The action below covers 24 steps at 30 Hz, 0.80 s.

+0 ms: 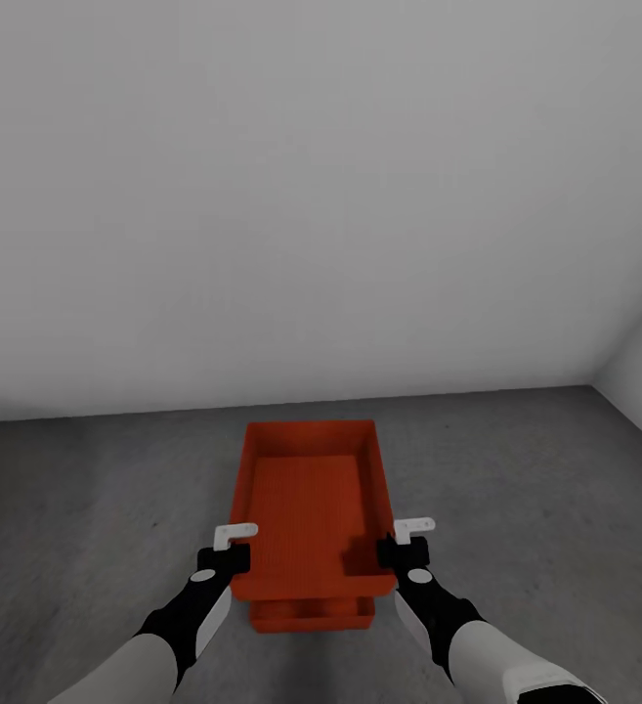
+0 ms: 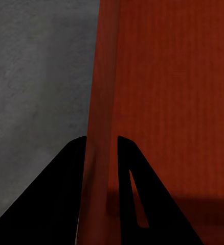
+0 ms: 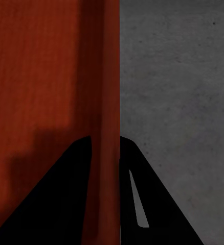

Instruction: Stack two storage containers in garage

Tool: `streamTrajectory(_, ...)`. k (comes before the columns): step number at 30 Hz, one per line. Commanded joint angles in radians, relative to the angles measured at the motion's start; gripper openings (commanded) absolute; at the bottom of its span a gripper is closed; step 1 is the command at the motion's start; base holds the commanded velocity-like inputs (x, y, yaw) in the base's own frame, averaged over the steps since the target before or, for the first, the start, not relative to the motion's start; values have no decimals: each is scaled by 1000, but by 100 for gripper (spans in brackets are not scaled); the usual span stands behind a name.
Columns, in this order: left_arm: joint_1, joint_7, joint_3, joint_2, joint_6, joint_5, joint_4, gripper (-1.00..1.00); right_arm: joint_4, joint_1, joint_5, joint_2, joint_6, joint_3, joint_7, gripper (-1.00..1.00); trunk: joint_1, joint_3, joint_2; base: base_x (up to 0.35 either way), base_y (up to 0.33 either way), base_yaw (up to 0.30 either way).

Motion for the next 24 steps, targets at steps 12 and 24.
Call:
streamTrajectory(12,-1,61,13,-1,-1,-3,-1,-100,1,-1,7,-4,-3,-19,-10,-100,0,-1,-1,0,65,0)
streamTrajectory(24,-1,61,13,-1,-1,-3,-1,-100,1,-1,7,-4,-3,-19,-10,-100,0,-1,-1,0,4,0)
